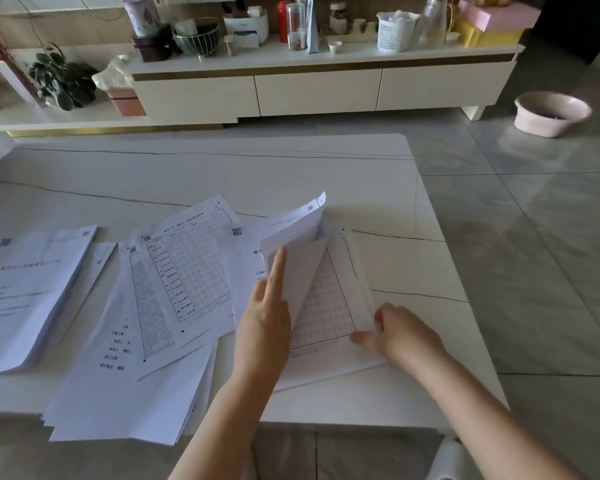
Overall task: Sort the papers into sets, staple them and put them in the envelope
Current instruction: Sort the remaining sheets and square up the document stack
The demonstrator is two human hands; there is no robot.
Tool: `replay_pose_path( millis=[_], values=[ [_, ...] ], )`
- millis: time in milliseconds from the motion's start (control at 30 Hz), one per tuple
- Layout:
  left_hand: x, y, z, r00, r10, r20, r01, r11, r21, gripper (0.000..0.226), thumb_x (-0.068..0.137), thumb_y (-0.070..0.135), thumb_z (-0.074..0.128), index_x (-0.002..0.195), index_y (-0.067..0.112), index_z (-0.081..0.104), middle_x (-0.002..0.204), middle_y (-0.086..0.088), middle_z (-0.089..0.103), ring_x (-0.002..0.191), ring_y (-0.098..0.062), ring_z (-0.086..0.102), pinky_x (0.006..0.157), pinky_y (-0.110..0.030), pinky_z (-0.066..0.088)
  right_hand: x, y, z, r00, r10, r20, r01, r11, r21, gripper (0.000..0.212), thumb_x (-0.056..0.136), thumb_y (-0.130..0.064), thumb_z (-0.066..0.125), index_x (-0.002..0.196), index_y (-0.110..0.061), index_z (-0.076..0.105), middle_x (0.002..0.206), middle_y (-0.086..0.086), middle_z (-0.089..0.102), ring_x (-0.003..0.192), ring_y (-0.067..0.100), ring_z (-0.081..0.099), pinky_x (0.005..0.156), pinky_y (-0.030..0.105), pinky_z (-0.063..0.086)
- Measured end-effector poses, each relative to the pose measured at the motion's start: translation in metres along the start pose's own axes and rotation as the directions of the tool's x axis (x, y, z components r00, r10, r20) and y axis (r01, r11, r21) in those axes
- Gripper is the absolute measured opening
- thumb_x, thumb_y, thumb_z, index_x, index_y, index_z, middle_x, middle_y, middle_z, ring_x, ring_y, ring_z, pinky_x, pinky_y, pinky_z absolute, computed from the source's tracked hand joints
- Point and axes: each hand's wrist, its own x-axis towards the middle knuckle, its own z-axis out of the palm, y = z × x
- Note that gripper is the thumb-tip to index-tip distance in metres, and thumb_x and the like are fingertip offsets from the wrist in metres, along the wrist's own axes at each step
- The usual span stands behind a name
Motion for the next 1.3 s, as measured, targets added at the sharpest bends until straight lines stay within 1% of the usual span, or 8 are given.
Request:
replay_pose_path(
  millis=[200, 433, 700, 833, 967, 1033, 1167, 1300],
  values=[
    [-0.001, -0.008, 0.005, 0.996, -0.009, 0.091, 0.006, 0.999, 0.033, 0.049, 0.090, -0.010, 0.049, 0.129, 0.018, 0.060, 0.107, -0.008, 0.057, 0.085, -0.028, 0.061, 0.070, -0.035, 0.054, 0.004, -0.004, 0.011, 1.000, 0.021, -0.020, -0.018, 0.990, 0.136, 0.042, 0.082, -0.037, 0.070, 0.106, -0.014, 0.045, 0.102, 0.002, 0.056, 0.081, 0.017, 0.062, 0.066, 0.028, 0.042],
    [-0.001, -0.007, 0.003, 0.990, -0.072, 0.120, 0.063, 0.995, 0.083, 0.039, 0.092, -0.004, 0.048, 0.123, 0.014, 0.065, 0.117, -0.005, 0.060, 0.090, -0.027, 0.062, 0.071, -0.033, 0.052, 0.014, 0.013, -0.005, 0.984, -0.006, -0.176, 0.053, 0.963, 0.265, 0.017, 0.084, -0.033, 0.066, 0.086, -0.022, 0.053, 0.084, -0.006, 0.061, 0.080, 0.019, 0.060, 0.066, 0.030, 0.042],
    [-0.004, -0.002, 0.001, 0.989, 0.042, 0.139, -0.061, 0.989, 0.138, 0.023, 0.088, 0.033, 0.064, 0.108, 0.022, 0.069, 0.103, 0.008, 0.062, 0.062, -0.021, 0.060, 0.052, -0.030, 0.050, 0.005, 0.003, -0.030, 0.918, -0.215, -0.332, 0.228, 0.974, 0.002, 0.049, 0.092, -0.048, 0.052, 0.058, -0.015, 0.039, 0.056, 0.001, 0.049, 0.060, 0.024, 0.048, 0.051, 0.029, 0.029],
    [-0.006, 0.010, 0.003, 0.963, 0.069, 0.262, -0.137, 0.959, 0.249, 0.056, 0.080, 0.070, 0.048, 0.117, 0.029, 0.057, 0.110, 0.015, 0.053, 0.079, -0.012, 0.061, 0.057, -0.024, 0.042, -0.002, -0.015, -0.036, 0.972, -0.181, -0.148, 0.227, 0.577, 0.785, 0.027, 0.094, -0.022, 0.056, 0.069, -0.014, 0.063, 0.064, -0.002, 0.063, 0.057, 0.011, 0.054, 0.053, 0.019, 0.040],
    [-0.008, 0.010, 0.010, 0.958, 0.023, 0.285, -0.099, 0.962, 0.255, 0.039, 0.089, 0.040, 0.057, 0.125, 0.024, 0.050, 0.116, 0.008, 0.045, 0.085, -0.022, 0.061, 0.060, -0.031, 0.046, -0.006, -0.018, -0.038, 0.968, -0.252, 0.004, 0.068, 0.278, 0.958, 0.016, 0.095, -0.017, 0.053, 0.088, -0.013, 0.067, 0.082, 0.002, 0.071, 0.070, 0.009, 0.063, 0.061, 0.023, 0.046],
    [-0.005, 0.004, 0.011, 0.980, 0.015, 0.199, -0.057, 0.976, 0.209, 0.025, 0.089, 0.011, 0.057, 0.114, 0.011, 0.058, 0.110, -0.002, 0.051, 0.067, -0.032, 0.061, 0.048, -0.037, 0.048, -0.004, -0.012, -0.040, 0.973, -0.229, 0.002, 0.075, 0.323, 0.944, 0.019, 0.096, -0.023, 0.052, 0.091, -0.013, 0.068, 0.088, 0.001, 0.071, 0.078, 0.012, 0.065, 0.067, 0.026, 0.049],
    [-0.001, -0.002, 0.009, 0.990, -0.040, 0.133, 0.017, 0.985, 0.173, 0.015, 0.090, 0.001, 0.053, 0.104, -0.001, 0.059, 0.107, -0.010, 0.055, 0.062, -0.033, 0.056, 0.047, -0.038, 0.048, 0.007, 0.017, -0.028, 0.985, -0.035, -0.168, 0.078, 0.963, 0.256, 0.020, 0.093, -0.033, 0.056, 0.102, -0.016, 0.063, 0.099, 0.002, 0.066, 0.093, 0.022, 0.061, 0.079, 0.031, 0.047],
    [0.001, -0.002, 0.008, 0.991, -0.086, 0.102, 0.072, 0.987, 0.141, 0.015, 0.090, 0.000, 0.051, 0.102, -0.001, 0.060, 0.109, -0.009, 0.055, 0.064, -0.028, 0.051, 0.051, -0.033, 0.041, 0.006, 0.011, -0.005, 0.999, 0.043, -0.025, -0.041, 0.996, 0.073, 0.048, 0.083, -0.051, 0.065, 0.104, -0.011, 0.048, 0.100, 0.003, 0.057, 0.095, 0.024, 0.058, 0.071, 0.030, 0.042]
  ],
)
